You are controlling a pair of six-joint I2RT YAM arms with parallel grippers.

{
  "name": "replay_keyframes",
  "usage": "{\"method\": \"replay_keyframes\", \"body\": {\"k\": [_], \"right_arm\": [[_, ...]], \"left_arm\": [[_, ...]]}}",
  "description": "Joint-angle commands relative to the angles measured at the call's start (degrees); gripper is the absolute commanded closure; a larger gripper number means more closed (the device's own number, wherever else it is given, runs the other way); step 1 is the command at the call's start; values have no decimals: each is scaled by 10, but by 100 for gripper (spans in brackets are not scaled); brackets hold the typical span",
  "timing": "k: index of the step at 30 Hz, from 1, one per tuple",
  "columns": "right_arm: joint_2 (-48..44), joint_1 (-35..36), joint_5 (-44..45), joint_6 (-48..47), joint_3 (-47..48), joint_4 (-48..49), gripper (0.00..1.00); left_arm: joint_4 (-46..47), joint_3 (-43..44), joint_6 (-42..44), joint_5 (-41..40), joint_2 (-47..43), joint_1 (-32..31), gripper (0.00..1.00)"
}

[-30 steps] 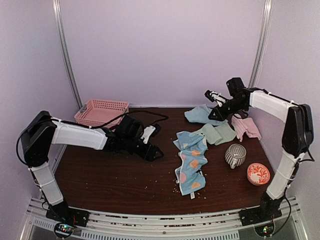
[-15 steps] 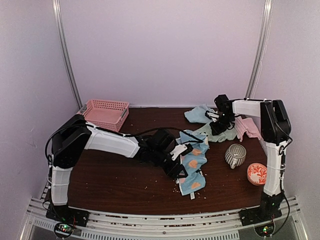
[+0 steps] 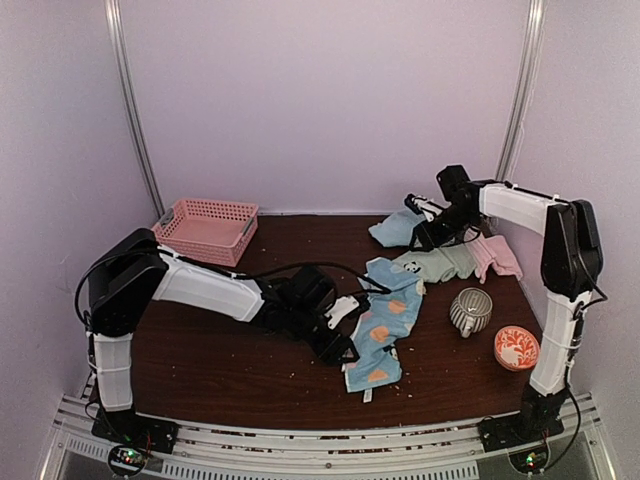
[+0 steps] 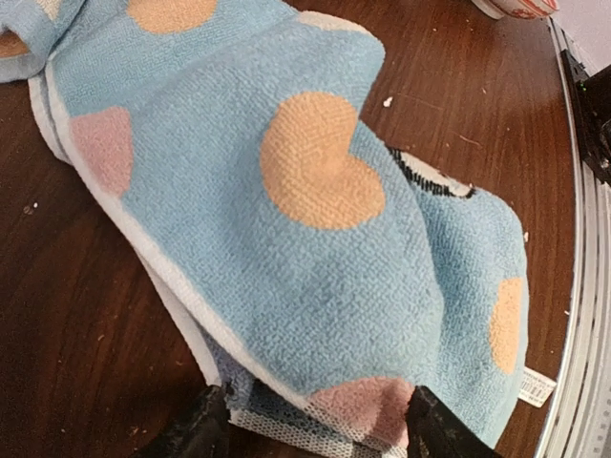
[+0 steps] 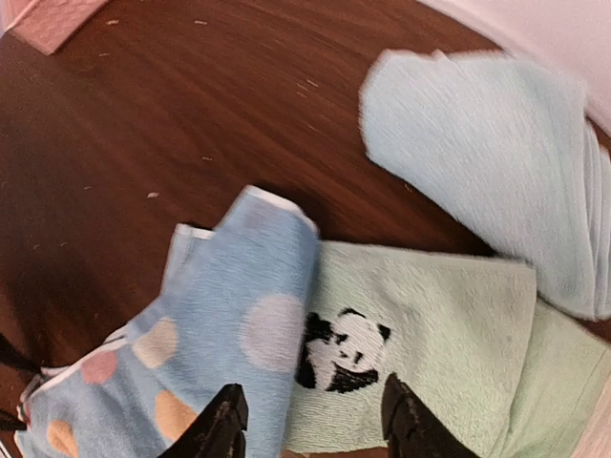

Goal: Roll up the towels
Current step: Pick up the towel from the center of the board.

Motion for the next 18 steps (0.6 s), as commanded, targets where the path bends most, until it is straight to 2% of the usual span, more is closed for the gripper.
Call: {"method": "replay_keyframes", "body": {"k": [1, 6, 10, 15, 16, 18], "right_arm": [[-34, 47, -61, -48, -8, -20, 46], [23, 92, 9, -58, 6, -34, 35], [72, 110, 38, -58, 27, -53, 28], [99, 129, 114, -52, 37, -51, 28], [103, 130, 125, -48, 38, -50, 30], [111, 130, 136, -40, 44, -45, 41]], "left_arm": [[43, -18, -9, 25, -19, 5, 37], [61, 7, -23, 33, 9, 5, 41], [94, -1, -38, 36, 15, 5, 52], [104, -5, -51, 21, 22, 5, 68], [102, -4, -52, 17, 24, 5, 74], [98, 1, -51, 14, 30, 6, 84]]}}
